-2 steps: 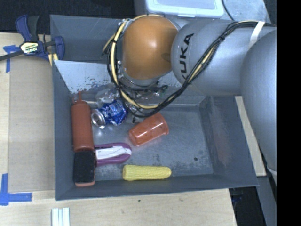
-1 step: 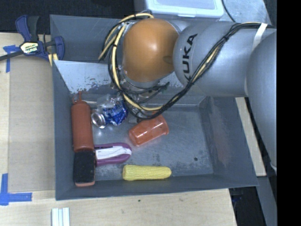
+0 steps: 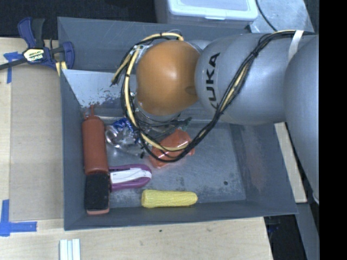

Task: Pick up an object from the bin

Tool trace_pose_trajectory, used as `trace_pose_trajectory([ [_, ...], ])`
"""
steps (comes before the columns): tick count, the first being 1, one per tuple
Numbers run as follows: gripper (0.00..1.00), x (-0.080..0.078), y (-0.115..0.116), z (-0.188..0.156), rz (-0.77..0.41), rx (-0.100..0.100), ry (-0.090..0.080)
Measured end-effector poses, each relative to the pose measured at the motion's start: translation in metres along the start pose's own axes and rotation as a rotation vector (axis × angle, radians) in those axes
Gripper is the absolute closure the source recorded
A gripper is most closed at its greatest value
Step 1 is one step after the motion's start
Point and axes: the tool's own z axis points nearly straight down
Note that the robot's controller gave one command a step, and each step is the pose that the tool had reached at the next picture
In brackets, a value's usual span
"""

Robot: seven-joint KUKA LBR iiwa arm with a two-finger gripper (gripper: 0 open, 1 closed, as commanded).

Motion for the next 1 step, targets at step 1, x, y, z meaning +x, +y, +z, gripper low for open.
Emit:
trace_pose_trajectory([
  [1, 1.00, 0.0000, 0.0000, 0.0000, 0.000, 0.000, 0.000],
])
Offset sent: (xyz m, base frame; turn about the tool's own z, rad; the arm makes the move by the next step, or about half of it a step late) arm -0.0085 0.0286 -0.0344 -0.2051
